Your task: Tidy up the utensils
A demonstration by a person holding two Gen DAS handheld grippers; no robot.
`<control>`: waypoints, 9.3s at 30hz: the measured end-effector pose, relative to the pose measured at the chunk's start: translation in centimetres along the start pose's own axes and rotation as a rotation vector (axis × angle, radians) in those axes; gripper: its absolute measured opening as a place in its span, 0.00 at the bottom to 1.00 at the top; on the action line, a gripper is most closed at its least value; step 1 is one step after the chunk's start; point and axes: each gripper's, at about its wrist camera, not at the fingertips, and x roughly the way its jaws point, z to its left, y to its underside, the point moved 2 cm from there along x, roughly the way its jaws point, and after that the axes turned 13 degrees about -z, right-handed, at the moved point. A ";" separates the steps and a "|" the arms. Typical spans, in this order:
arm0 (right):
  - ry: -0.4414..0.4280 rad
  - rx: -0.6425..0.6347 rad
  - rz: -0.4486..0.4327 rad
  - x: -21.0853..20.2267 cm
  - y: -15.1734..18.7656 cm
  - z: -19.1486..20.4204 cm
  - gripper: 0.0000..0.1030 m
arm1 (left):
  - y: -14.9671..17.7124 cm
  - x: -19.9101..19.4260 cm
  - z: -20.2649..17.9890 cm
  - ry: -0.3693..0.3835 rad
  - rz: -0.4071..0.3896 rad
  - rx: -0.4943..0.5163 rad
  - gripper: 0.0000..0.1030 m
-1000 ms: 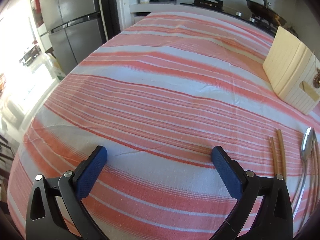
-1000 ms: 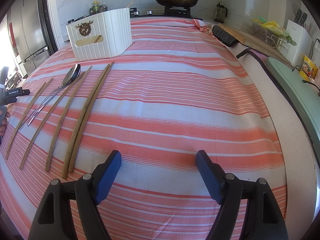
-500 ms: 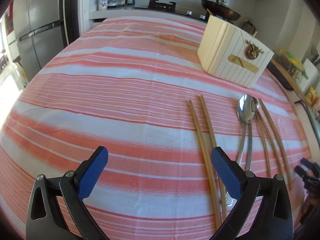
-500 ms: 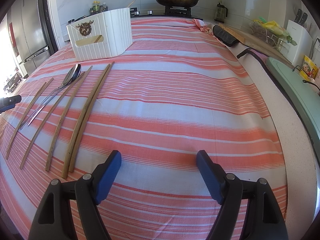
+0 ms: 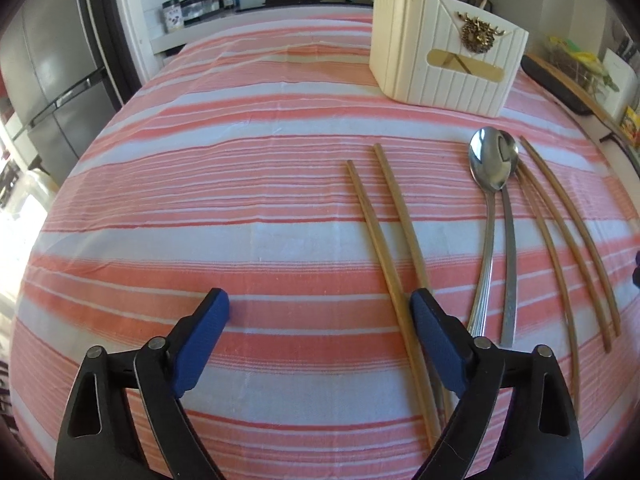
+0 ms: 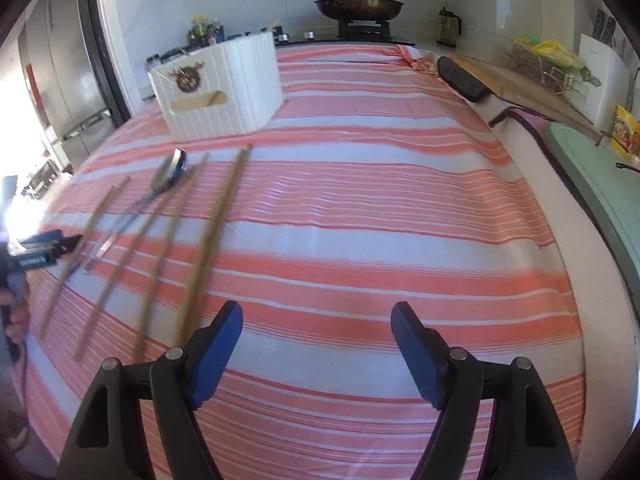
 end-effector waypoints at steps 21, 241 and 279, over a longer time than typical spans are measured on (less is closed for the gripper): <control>0.057 -0.130 0.137 4.2 -1.2 4.8 0.06 | 0.7 -1.1 -0.1 0.003 -0.008 0.020 0.73; -0.091 -0.091 0.097 4.8 -2.3 6.8 0.52 | -2.1 1.7 -2.9 0.031 0.014 0.014 0.70; 0.132 -0.062 0.026 0.1 1.8 -1.0 0.47 | 0.1 -0.2 2.0 -0.035 -0.028 -0.032 0.69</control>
